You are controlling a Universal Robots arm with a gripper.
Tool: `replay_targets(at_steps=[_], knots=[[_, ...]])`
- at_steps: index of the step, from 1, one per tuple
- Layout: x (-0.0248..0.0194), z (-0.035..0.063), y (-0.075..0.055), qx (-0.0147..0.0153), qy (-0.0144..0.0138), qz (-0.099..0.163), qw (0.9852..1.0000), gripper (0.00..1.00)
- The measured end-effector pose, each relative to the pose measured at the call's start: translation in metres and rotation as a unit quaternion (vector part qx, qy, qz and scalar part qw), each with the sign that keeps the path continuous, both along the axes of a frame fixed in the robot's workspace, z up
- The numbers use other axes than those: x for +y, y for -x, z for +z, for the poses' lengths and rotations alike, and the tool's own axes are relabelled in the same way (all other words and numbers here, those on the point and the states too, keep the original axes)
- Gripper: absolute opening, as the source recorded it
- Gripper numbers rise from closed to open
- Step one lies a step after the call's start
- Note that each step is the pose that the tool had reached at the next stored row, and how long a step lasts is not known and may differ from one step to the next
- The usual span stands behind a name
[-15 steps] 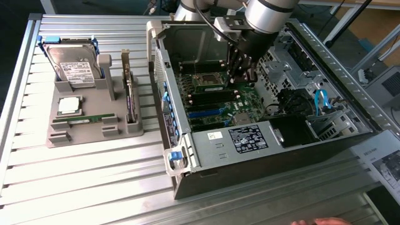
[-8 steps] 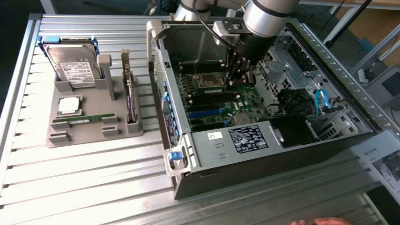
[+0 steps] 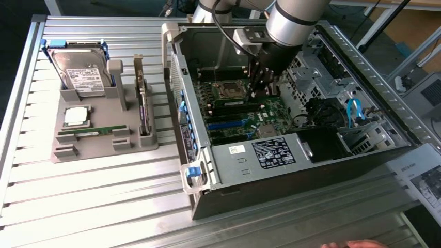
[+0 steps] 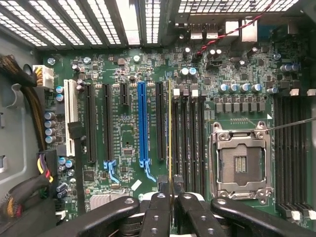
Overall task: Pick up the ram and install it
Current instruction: 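Insert the ram into the slot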
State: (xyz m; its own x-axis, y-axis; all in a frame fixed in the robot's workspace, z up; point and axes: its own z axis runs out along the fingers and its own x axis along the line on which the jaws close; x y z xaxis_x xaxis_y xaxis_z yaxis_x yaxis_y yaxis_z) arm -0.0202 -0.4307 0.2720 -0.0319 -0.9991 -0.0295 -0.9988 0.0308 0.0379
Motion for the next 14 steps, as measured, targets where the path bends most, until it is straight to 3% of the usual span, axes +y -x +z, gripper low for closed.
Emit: replay_targets(at_steps=[14], knots=[[0.0000, -0.0001, -0.0092, 0.0000, 0.0000, 0.000, 1.0000, 0.12]])
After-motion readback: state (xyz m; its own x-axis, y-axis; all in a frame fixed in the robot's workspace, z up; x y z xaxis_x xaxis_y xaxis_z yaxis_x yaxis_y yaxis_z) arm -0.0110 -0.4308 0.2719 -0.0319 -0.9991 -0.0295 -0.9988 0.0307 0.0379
